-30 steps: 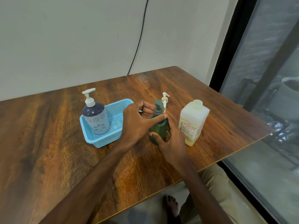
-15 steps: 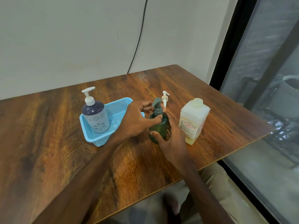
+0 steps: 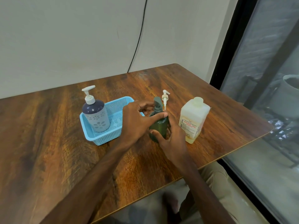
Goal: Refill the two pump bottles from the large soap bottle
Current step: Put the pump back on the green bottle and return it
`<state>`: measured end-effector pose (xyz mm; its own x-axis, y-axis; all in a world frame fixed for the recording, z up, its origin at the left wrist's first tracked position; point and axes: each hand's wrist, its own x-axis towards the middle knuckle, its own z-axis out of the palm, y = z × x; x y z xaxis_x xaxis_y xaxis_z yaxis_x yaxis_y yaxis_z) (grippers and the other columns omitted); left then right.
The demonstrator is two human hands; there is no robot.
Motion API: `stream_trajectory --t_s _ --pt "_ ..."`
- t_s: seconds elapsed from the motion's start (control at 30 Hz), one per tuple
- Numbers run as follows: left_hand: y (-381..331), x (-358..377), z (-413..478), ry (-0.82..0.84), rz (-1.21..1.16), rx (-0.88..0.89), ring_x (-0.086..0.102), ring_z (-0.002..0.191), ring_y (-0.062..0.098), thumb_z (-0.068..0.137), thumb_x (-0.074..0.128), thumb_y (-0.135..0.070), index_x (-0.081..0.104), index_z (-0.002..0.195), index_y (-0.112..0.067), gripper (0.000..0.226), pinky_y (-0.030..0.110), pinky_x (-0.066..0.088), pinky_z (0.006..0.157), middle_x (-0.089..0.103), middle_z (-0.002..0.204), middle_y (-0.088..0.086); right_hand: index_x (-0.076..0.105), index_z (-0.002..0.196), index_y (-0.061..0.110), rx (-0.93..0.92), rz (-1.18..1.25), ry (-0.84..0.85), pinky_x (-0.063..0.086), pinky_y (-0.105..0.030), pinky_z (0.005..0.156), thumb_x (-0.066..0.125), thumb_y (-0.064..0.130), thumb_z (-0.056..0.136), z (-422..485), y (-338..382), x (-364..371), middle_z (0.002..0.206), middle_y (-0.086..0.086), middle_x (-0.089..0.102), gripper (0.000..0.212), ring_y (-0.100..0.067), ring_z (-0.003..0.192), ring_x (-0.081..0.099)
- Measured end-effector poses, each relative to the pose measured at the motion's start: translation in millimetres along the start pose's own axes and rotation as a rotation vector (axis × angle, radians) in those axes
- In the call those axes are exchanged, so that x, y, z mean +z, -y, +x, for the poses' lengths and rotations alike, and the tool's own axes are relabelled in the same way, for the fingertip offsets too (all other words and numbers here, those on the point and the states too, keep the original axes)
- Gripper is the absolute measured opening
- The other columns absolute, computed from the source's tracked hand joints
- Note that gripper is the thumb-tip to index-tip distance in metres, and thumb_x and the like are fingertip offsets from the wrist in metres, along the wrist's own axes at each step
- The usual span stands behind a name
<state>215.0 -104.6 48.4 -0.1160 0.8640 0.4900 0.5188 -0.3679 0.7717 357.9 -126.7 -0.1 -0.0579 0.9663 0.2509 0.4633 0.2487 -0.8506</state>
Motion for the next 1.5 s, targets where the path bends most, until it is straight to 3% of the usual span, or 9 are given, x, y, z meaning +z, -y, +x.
stream_trajectory --t_s 0.13,0.33,0.5,0.8,1.03,1.13,1.23,1.37,1.5 --pt "-4.1 2.6 -4.9 -0.057 0.030 0.009 0.066 0.092 -0.012 0.070 0.089 -0.054 0.072 0.101 -0.041 0.037 0.007 0.051 0.072 0.071 0.094 -0.024 0.026 0.155 0.030 -0.011 0.015 -0.008 0.041 -0.019 0.101 0.073 0.036 0.089 -0.2 0.2 0.7 0.152 0.009 0.044 0.081 -0.009 0.134 0.045" --pt "-13.8 9.9 -2.6 -0.170 -0.017 0.013 0.068 0.086 -0.007 0.069 0.094 -0.046 0.068 0.092 -0.028 0.039 0.008 0.051 0.069 0.069 0.087 -0.023 0.016 0.157 0.033 -0.007 0.031 0.016 0.037 -0.023 0.108 0.071 0.037 0.091 0.1 0.4 0.6 0.158 0.012 0.036 0.087 0.003 0.134 0.034" --pt "-9.2 4.9 -2.0 -0.092 -0.028 -0.002 0.069 0.081 -0.010 0.070 0.096 -0.040 0.075 0.092 -0.020 0.036 0.006 0.049 0.064 0.072 0.083 -0.020 0.025 0.156 0.028 -0.028 0.011 -0.005 0.048 -0.036 0.108 0.070 0.045 0.090 -1.1 0.1 3.0 0.153 0.011 0.044 0.082 -0.007 0.135 0.045" --pt "1.2 -8.7 4.4 0.114 0.027 0.001 0.067 0.091 -0.017 0.076 0.091 -0.040 0.072 0.099 -0.039 0.030 0.001 0.048 0.077 0.068 0.090 -0.034 0.028 0.155 0.031 -0.021 0.017 0.011 0.048 -0.030 0.106 0.071 0.041 0.089 -0.2 1.5 1.6 0.152 0.010 0.045 0.079 -0.008 0.134 0.046" --pt "4.8 -5.3 8.8 0.297 -0.079 -0.015 0.065 0.105 -0.016 0.087 0.072 0.001 0.070 0.107 -0.039 0.045 0.008 0.052 0.088 0.073 0.096 -0.037 0.028 0.155 0.028 -0.005 0.039 0.015 0.041 -0.024 0.107 0.075 0.029 0.088 -0.3 1.9 1.7 0.152 0.010 0.045 0.082 -0.004 0.134 0.044" --pt "3.8 3.8 6.7 0.366 -0.102 -0.050 0.064 0.117 -0.002 0.086 0.077 -0.026 0.070 0.125 -0.032 0.040 0.019 0.053 0.096 0.071 0.125 -0.016 0.034 0.152 0.026 0.003 0.030 0.021 0.043 -0.026 0.107 0.075 0.024 0.088 1.0 -1.8 2.6 0.149 0.010 0.048 0.077 -0.006 0.133 0.046" --pt "7.4 7.0 1.8 0.221 0.024 -0.113 0.059 0.110 -0.008 0.072 0.084 -0.063 0.063 0.122 -0.041 0.058 0.007 0.044 0.082 0.065 0.124 -0.019 0.037 0.150 0.024 0.020 0.024 0.027 0.049 -0.029 0.103 0.074 0.030 0.088 0.9 -2.3 2.3 0.146 0.007 0.052 0.072 -0.011 0.131 0.050" --pt "8.1 -4.4 4.8 0.125 -0.066 -0.107 0.066 0.093 -0.015 0.071 0.093 -0.040 0.065 0.098 -0.043 0.040 0.008 0.050 0.080 0.070 0.092 -0.037 0.029 0.153 0.032 -0.015 0.010 0.014 0.043 -0.013 0.097 0.073 0.040 0.088 1.4 -0.4 1.1 0.149 0.010 0.048 0.078 -0.003 0.128 0.046" --pt "10.5 -10.8 4.9 0.219 -0.123 -0.033 0.071 0.102 -0.004 0.082 0.084 -0.007 0.071 0.112 -0.027 0.038 0.016 0.055 0.087 0.076 0.101 -0.026 0.029 0.154 0.030 -0.020 0.017 0.019 0.030 0.003 0.089 0.074 0.031 0.089 2.2 2.1 -0.1 0.151 0.014 0.044 0.079 0.007 0.125 0.039"
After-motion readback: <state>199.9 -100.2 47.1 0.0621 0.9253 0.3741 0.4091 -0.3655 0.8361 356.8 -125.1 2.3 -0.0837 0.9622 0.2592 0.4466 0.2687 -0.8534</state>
